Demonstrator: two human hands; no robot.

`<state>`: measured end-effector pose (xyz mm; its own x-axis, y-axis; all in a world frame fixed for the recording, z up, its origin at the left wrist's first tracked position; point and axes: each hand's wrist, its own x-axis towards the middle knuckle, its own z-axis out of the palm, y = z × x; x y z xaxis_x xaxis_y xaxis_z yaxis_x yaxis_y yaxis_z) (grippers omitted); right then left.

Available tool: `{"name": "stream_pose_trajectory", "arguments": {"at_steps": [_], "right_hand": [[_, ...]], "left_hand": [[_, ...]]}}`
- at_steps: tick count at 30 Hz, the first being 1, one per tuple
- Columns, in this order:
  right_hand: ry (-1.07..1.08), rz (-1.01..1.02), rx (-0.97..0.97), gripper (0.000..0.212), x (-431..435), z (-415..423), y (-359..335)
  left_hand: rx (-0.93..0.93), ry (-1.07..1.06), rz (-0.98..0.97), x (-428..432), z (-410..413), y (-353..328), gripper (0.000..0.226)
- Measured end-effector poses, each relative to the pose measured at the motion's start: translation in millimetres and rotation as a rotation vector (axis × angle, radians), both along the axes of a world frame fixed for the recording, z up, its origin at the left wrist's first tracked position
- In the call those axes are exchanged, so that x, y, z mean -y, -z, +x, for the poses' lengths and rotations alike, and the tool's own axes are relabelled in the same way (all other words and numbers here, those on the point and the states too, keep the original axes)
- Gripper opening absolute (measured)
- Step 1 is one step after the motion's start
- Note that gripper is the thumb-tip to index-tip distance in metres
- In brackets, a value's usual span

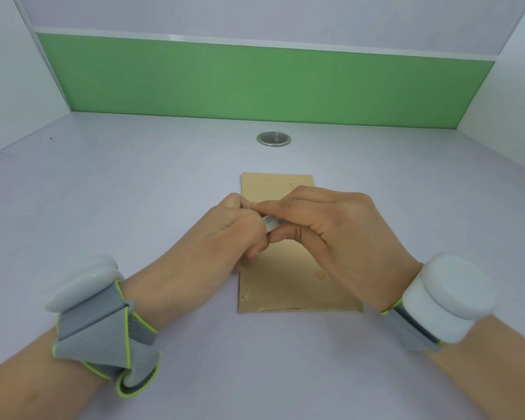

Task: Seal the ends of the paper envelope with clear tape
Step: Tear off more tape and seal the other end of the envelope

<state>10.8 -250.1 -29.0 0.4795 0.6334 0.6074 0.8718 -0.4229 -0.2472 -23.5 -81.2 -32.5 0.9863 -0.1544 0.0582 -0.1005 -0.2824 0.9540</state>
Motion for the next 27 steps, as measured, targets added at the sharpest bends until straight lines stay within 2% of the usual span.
{"name": "stream_pose_trajectory", "arguments": {"at_steps": [6,9,13,18,22,27], "right_hand": [[-0.028,0.014,-0.062,0.036,1,0,1],[-0.007,0.040,-0.042,0.034,1,1,-2],[0.096,0.176,-0.067,0.032,4,2,-5],[0.209,0.352,-0.250,0.029,0,-7,-7],[0.179,0.369,-0.231,0.019,-6,-14,-8],[0.236,0.340,-0.130,0.013,-8,-14,-8]], "left_hand": [[-0.049,-0.012,0.002,-2,7,4,0.018],[0.012,0.034,0.004,-3,4,1,0.021],[0.108,0.122,-0.022,2,-6,-4,0.029],[0.224,-0.025,0.108,5,-5,-4,0.028],[0.304,-0.116,0.249,3,-4,-7,0.049],[0.335,-0.170,0.277,4,-6,-7,0.047]]}}
